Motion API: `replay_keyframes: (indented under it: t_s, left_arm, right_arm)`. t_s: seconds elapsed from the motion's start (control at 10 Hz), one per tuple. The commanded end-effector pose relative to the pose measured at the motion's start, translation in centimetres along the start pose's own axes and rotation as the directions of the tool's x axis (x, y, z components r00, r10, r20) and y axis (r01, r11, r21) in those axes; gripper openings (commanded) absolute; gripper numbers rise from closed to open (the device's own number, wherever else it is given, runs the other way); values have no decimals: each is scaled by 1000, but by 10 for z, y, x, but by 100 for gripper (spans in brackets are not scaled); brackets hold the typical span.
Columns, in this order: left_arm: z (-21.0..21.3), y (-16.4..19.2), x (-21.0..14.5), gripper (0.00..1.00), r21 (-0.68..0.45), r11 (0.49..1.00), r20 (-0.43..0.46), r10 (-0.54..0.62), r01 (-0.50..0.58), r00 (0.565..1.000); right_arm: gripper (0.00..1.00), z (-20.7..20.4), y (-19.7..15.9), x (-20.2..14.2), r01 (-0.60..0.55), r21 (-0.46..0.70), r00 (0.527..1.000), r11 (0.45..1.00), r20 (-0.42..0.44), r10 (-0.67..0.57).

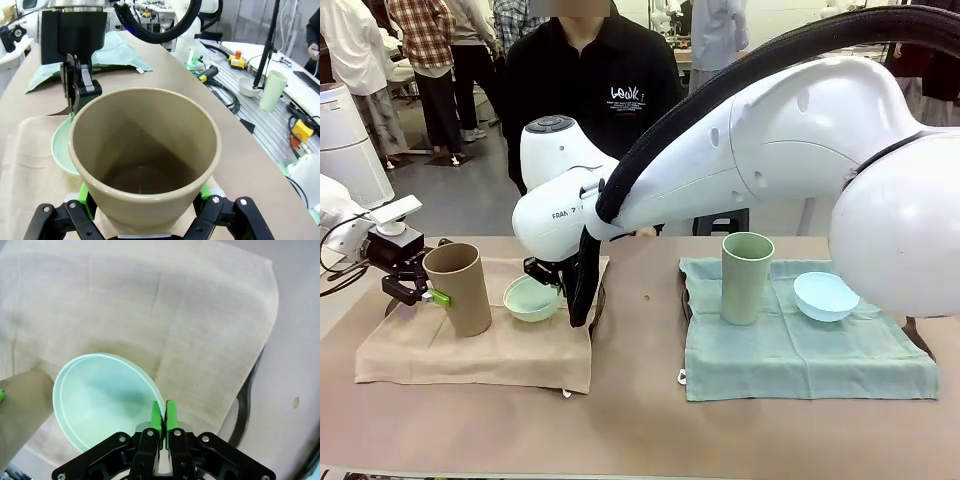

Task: Set up a tray with a mat and arrange the tableware.
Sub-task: Place the Picnic Bowl and Reusable plastic cup back onto the Handle tray in front of the human's position.

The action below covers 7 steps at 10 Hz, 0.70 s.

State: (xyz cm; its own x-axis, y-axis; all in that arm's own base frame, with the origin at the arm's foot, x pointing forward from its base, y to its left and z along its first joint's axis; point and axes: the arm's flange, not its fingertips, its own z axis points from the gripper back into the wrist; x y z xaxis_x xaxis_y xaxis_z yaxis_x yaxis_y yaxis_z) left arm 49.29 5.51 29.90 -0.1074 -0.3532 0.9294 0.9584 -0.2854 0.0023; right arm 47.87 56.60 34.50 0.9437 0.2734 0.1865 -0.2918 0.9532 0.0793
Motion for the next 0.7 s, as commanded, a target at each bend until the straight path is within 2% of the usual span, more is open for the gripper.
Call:
replay_keyframes:
  t_s: [0.0, 0.1, 0.2, 0.3, 0.4, 0.6]
  left_arm:
    - [1, 5, -1, 88, 17, 999, 5, -41, 41, 999]
    - [1, 6, -4, 100, 17, 999, 13, -42, 42, 999]
    - [1, 5, -4, 100, 17, 999, 17, -43, 43, 999]
    - [3, 5, -2, 100, 21, 999, 21, -46, 45, 999]
    - [7, 4, 1, 100, 30, 999, 20, -45, 44, 999]
    - [16, 1, 2, 100, 23, 1000, -10, -5, 5, 1000]
  right_arm:
    - [4, -14, -1, -1, -9, 23, 1000, 1000, 4, 9]
    - [4, -16, -2, -2, -14, 23, 1000, 1000, 0, 14]
    - [64, -15, -2, -1, -18, 28, 1000, 999, -7, 19]
    - [64, -11, -2, -1, -2, 5, 1000, 1000, -7, 2]
    - [84, -4, -2, 0, 8, -6, 1000, 1000, -16, -9]
    - [84, 18, -7, -1, 32, -25, 999, 999, -20, -32]
